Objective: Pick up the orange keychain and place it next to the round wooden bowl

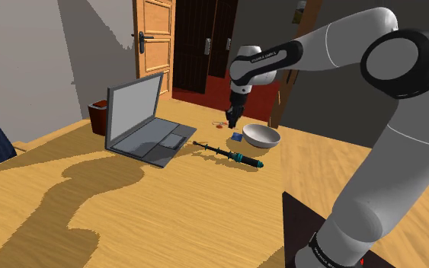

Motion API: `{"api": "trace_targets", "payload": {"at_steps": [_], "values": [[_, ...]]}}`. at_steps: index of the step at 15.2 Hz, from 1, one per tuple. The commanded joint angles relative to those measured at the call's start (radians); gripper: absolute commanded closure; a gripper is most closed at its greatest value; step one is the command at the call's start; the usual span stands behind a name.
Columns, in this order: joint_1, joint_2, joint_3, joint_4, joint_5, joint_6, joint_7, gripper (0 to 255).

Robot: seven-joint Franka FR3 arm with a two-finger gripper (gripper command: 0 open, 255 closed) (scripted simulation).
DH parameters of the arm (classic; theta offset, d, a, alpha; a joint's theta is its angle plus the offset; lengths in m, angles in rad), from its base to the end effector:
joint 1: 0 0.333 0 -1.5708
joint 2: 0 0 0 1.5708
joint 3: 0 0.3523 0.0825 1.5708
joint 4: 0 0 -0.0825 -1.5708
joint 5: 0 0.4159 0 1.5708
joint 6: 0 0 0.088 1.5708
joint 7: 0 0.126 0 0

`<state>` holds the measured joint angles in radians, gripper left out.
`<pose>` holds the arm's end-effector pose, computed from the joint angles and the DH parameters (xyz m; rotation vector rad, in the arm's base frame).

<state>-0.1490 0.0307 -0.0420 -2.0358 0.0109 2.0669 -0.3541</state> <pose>0.5759 -0.1104 0.4314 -3.1239 -0.2472 -0.0042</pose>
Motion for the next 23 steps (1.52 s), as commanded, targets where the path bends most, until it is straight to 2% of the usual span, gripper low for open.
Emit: {"api": "trace_targets", "payload": {"at_steps": [1, 14, 22, 23], "values": [[-0.001, 0.007, -0.001, -0.019, 0.0, 0.026, -0.002, 255], [-0.001, 0.094, 0.0, -0.107, 0.007, 0.202, -0.007, 255], [-0.001, 0.094, 0.0, -0.107, 0.007, 0.201, -0.007, 255], [-0.001, 0.094, 0.0, -0.107, 0.007, 0.201, -0.007, 0]]}}
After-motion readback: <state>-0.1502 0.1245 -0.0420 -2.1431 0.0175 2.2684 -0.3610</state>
